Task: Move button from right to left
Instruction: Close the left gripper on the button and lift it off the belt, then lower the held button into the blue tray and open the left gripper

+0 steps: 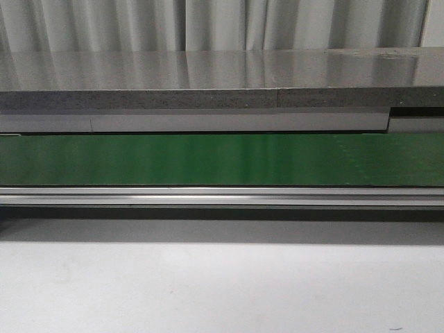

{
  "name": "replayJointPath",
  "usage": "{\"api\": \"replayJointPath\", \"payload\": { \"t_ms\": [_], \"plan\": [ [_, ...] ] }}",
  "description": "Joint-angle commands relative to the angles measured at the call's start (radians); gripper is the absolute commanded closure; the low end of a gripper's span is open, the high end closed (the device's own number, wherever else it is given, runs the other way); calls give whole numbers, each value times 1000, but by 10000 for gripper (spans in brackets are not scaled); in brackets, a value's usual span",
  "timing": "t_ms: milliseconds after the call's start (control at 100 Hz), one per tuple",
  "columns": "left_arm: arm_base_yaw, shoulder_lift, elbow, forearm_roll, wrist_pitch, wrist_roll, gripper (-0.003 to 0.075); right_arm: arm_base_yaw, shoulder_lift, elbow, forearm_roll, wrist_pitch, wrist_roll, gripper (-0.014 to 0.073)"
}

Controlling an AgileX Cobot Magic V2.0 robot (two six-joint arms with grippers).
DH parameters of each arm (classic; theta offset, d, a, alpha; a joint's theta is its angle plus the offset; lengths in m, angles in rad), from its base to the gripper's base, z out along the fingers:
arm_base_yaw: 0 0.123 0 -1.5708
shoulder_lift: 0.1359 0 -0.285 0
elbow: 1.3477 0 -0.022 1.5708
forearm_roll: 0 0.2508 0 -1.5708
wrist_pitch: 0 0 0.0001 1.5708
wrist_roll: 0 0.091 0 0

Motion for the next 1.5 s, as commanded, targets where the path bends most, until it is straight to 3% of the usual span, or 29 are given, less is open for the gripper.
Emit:
{"api": "replayJointPath", "payload": {
  "t_ms": [0, 150, 540, 1220, 1310, 1490],
  "plan": [
    [17, -9, -25, 0, -94, 19, 612, 1, 7, -29, 8, -82, -6, 662],
    [27, 54, -37, 0, -144, 35, 612, 1, 7, -29, 8, -82, -6, 662],
    [27, 183, -147, 0, -117, 45, 612, 1, 7, -29, 8, -82, -6, 662],
    [27, 290, -147, -22, -69, 62, 605, 1, 7, -29, 8, -82, -6, 662],
    [27, 290, -147, -22, -71, 62, 556, 1, 7, -29, 8, -82, -6, 662],
    [27, 290, -147, -22, -75, 62, 362, 1, 7, -29, 8, -82, -6, 662]
  ]
}}
